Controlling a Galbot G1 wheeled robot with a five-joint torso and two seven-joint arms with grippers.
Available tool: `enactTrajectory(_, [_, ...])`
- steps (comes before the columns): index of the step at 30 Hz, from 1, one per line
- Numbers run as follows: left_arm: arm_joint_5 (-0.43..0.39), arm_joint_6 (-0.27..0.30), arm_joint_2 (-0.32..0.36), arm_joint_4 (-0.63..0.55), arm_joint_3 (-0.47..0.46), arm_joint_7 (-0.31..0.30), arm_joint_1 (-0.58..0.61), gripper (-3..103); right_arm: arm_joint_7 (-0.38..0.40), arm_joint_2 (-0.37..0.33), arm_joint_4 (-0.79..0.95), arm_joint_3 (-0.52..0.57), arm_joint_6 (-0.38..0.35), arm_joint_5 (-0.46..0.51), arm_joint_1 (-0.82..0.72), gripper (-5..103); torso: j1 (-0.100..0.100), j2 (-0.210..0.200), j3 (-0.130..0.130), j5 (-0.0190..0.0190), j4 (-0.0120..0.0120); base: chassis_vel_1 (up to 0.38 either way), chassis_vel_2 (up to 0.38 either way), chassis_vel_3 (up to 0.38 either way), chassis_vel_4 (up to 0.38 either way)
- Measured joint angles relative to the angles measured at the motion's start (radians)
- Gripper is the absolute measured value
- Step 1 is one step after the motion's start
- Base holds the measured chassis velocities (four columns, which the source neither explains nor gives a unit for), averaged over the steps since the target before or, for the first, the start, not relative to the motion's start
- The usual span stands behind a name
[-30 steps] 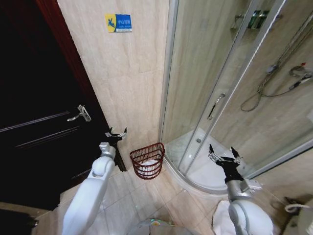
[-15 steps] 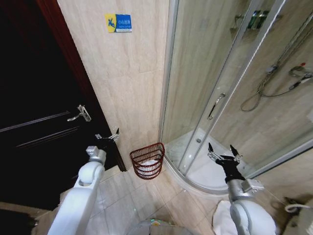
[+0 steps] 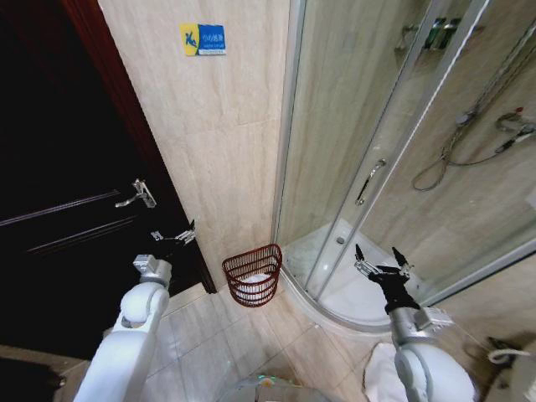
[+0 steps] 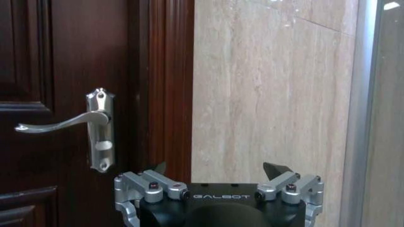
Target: Discard the used towel into the hamper.
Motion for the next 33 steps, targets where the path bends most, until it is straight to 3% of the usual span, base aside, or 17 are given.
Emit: enactTrajectory(33, [0.008,-0.001,0.002,0.017,0.048,0.004,-0.031,100,0.009,-0.013,0.015,0.010,-0.026,-0.002,-0.002,100,0.000,0.000,0.000,0.0002,0.0000,0.005,-0.004,-0.005,0.004])
